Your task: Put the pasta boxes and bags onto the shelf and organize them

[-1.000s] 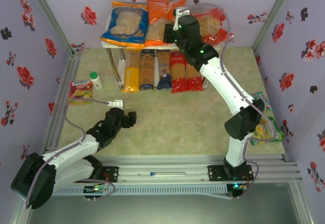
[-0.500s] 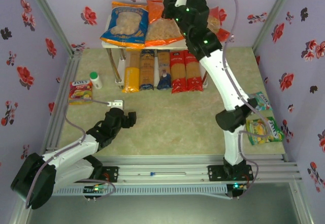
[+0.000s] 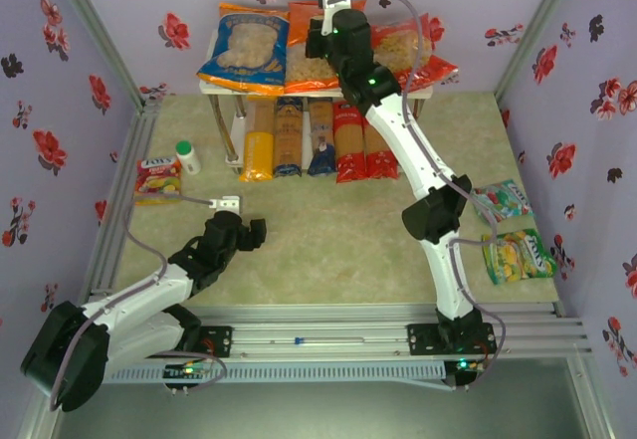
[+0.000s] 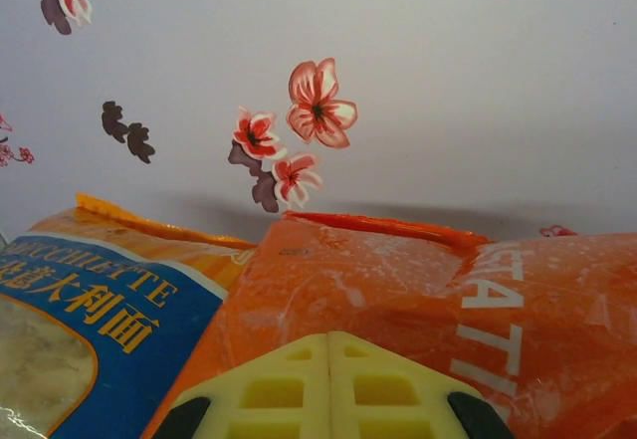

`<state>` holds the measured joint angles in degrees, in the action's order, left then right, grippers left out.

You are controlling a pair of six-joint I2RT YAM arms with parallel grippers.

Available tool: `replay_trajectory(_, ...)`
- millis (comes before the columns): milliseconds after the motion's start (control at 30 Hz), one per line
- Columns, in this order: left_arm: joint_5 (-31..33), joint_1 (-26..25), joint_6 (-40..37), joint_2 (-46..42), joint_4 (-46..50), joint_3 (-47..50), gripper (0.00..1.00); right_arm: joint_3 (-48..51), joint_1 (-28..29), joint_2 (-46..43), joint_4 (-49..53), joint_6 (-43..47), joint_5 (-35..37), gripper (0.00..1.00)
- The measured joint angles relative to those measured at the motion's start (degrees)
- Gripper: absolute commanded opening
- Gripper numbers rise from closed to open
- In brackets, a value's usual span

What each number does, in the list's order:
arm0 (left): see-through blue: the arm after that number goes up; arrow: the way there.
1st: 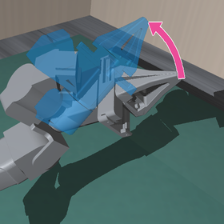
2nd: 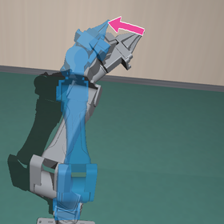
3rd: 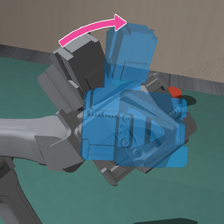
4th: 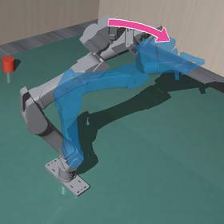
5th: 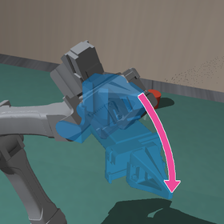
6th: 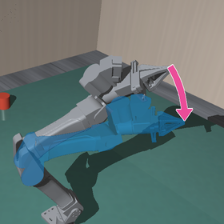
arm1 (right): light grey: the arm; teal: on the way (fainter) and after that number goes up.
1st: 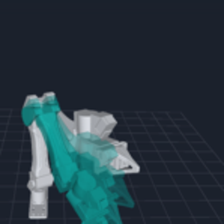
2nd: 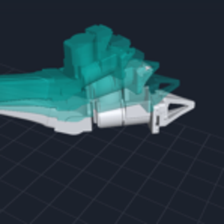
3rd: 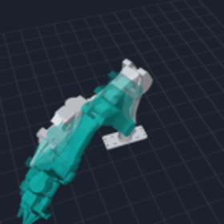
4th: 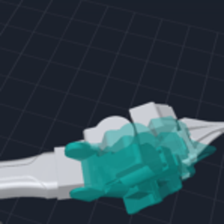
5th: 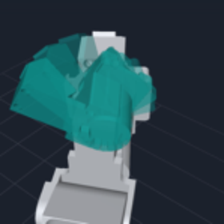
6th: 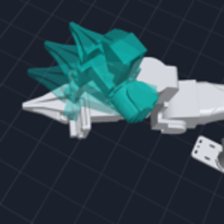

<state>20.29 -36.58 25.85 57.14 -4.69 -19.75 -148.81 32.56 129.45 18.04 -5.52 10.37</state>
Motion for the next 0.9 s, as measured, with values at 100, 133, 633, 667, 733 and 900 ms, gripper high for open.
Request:
replay_trajectory(100, 0.0, 0.0, 0.0, 0.55, 0.0, 0.0, 0.87, -0.2, 0.0, 0.0, 0.76, -0.35, -0.07, 0.26)
replay_trajectory(133, 0.0, 0.0, 0.0, 0.68, -0.04, 0.0, 0.88, -0.39, -0.02, 0.0, 1.33, -0.39, -0.31, 0.37)
replay_trajectory(633, -0.39, 0.98, -0.24, 2.05, -2.49, 0.02, 0.87, 7.37, -0.07, -5.95, -6.4, -1.66, -5.07, 0.55)
replay_trajectory(667, -0.39, 1.03, -0.28, 2.05, -2.58, 0.02, 0.87, 7.76, -0.07, -6.8, -6.73, -1.49, -5.07, 0.56)
replay_trajectory(733, -0.39, 1.22, -0.46, 2.03, -2.71, 0.04, 0.87, 10.54, -0.07, -10.36, -7.85, -0.98, -4.85, 0.56)
replay_trajectory(900, -0.35, 2.01, -0.7, 1.03, -3.26, 0.9, 0.88, 29.07, -0.07, -29.16, -11.39, -0.11, 0.17, 0.57)
